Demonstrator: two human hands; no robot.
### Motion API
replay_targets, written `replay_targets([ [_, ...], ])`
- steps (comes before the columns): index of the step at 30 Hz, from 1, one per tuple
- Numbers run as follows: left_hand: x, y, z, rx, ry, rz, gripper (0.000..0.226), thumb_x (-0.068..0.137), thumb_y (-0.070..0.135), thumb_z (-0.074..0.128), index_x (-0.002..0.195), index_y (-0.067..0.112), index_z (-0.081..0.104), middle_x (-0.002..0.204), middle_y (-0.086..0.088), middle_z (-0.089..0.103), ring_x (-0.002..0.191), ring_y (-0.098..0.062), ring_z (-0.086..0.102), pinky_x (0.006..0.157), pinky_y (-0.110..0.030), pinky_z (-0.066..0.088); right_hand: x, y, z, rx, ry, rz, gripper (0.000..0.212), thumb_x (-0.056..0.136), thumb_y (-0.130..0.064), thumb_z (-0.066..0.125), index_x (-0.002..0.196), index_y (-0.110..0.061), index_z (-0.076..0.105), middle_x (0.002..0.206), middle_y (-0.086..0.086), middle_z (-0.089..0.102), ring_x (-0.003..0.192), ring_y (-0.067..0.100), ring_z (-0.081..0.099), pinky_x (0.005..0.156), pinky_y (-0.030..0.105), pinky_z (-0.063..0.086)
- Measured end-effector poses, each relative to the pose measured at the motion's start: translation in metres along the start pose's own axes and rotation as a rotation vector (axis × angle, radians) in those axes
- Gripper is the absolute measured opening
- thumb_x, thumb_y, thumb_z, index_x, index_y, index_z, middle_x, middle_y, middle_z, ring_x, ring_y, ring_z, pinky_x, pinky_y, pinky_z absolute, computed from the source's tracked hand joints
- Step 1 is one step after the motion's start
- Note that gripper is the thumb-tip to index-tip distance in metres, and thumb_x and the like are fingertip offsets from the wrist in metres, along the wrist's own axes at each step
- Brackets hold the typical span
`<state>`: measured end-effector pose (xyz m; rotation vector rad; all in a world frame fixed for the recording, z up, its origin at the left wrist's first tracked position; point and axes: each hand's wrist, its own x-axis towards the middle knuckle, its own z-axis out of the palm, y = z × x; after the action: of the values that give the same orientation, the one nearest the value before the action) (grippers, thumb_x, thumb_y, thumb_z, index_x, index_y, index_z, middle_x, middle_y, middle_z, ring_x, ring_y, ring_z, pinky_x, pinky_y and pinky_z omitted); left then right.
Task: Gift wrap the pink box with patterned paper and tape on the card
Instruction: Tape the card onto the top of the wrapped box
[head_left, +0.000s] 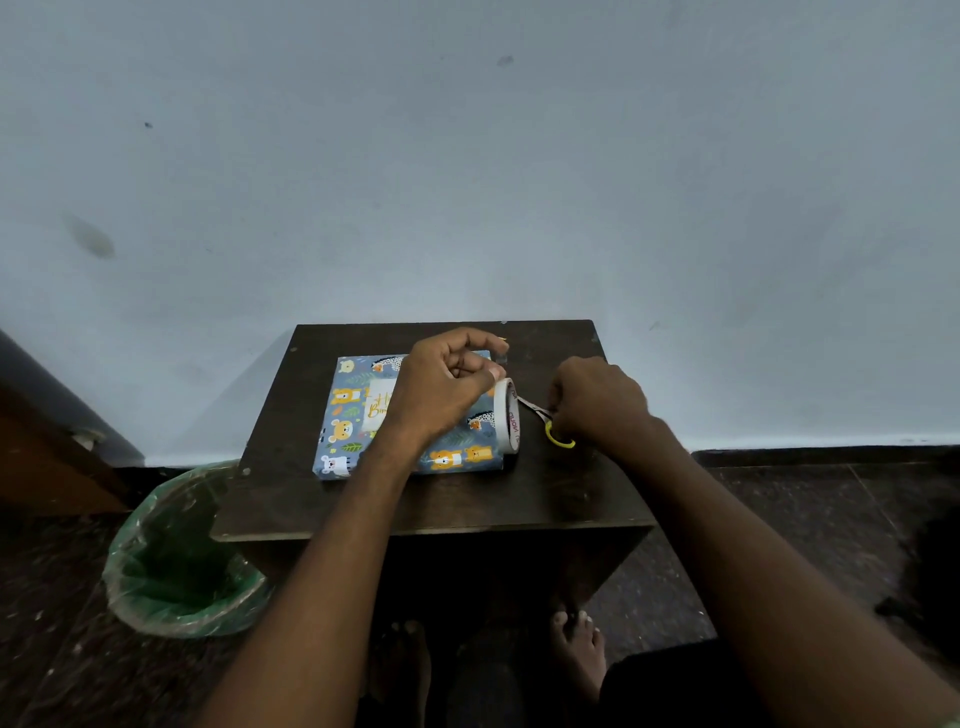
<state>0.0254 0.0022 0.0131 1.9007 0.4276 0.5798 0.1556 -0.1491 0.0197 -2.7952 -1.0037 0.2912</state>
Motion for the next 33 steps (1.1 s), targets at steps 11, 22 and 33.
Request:
replay_targets([
  [11,-0.001,0.002,-0.002,0.016,-0.014,0.018,0.029,0.093,0.002,0.074,0.113,0.021,0.078,0.085,0.006,0.082,0.082,-0.003,0.076,0.073,-0.014,0.053,0.003,0.012,-0.013,0.134,0.115,-0.041,0.026,0.084,-0.011,0.065,0.098,-0.031,0.073,0.1,-0.003,0.068,0.102,0.028,0.063,0.077,0.031,0.044],
  [22,0.002,-0.004,0.0,0.007,-0.022,0.025,0.038,0.089,-0.004,0.07,0.115,0.023,0.077,0.089,0.006,0.082,0.088,-0.032,0.076,0.073,-0.024,0.057,-0.001,0.025,-0.032,0.217,-0.069,-0.302,0.024,0.094,-0.008,0.064,0.099,-0.028,0.077,0.06,-0.018,0.054,0.061,0.002,0.051,0.057,0.015,0.036],
  [33,0.001,-0.004,-0.001,-0.024,-0.04,0.03,0.032,0.089,0.004,0.077,0.114,0.024,0.078,0.088,0.0,0.081,0.08,-0.038,0.071,0.074,-0.035,0.057,0.003,0.023,-0.029,0.256,-0.052,-0.346,0.022,0.082,-0.019,0.082,0.102,-0.026,0.074,0.075,0.0,0.067,0.066,0.013,0.054,0.064,0.03,0.042],
])
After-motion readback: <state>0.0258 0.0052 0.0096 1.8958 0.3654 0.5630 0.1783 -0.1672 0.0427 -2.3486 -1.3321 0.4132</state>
